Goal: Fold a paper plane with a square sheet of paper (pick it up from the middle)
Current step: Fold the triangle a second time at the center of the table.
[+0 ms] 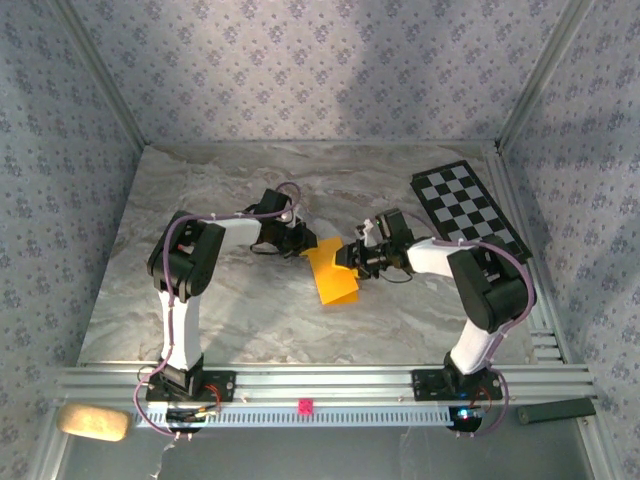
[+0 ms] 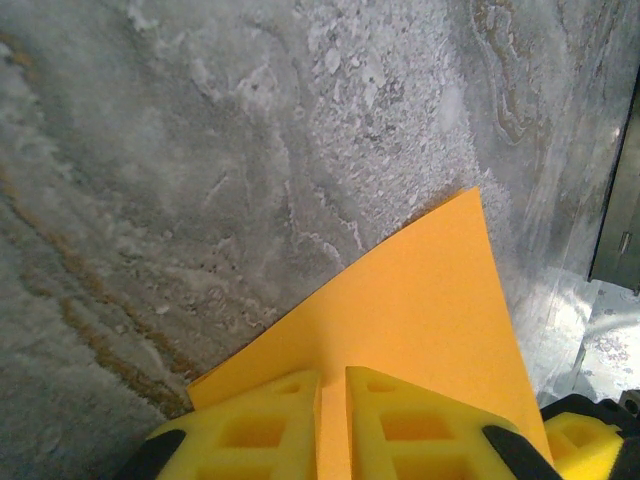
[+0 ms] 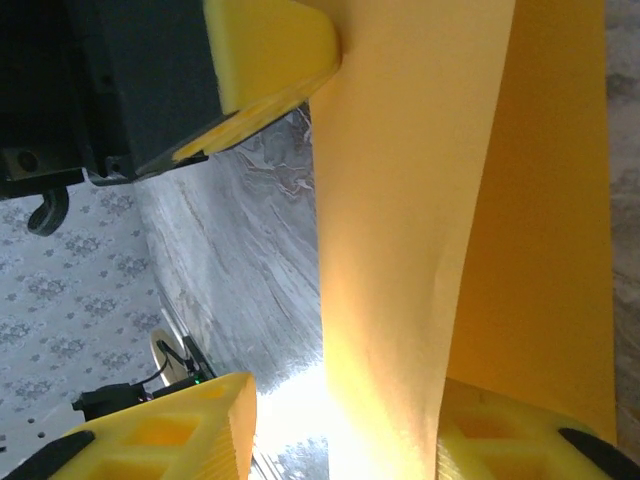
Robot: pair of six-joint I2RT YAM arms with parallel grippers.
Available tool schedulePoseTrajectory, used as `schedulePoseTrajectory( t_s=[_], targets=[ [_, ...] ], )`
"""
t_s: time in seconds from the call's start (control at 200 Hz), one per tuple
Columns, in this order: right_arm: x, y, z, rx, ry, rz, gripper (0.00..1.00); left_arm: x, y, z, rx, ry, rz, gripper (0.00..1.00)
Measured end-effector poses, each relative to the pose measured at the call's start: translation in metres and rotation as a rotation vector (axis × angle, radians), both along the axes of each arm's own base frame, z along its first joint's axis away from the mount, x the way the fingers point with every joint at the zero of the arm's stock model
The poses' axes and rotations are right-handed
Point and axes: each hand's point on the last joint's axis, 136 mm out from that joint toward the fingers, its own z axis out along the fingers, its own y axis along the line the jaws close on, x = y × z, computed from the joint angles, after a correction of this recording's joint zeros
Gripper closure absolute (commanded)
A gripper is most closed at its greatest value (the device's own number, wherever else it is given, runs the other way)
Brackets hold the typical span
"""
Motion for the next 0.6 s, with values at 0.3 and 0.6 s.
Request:
schedulePoseTrajectory(
  t_s=[0.3,0.6],
  targets=[
    [-0.002,-0.004,-0.011,-0.026,0.031,0.007,0.72,0.000,-0.001,0.001,-0.006,0.002,-0.003,0.84],
    [-0.006,-0.014,-0.028,-0.096,0.064,-0.010,0.88,0.000,-0.004,0.006,-0.027,-0.002,-0.014,0.71]
  ],
)
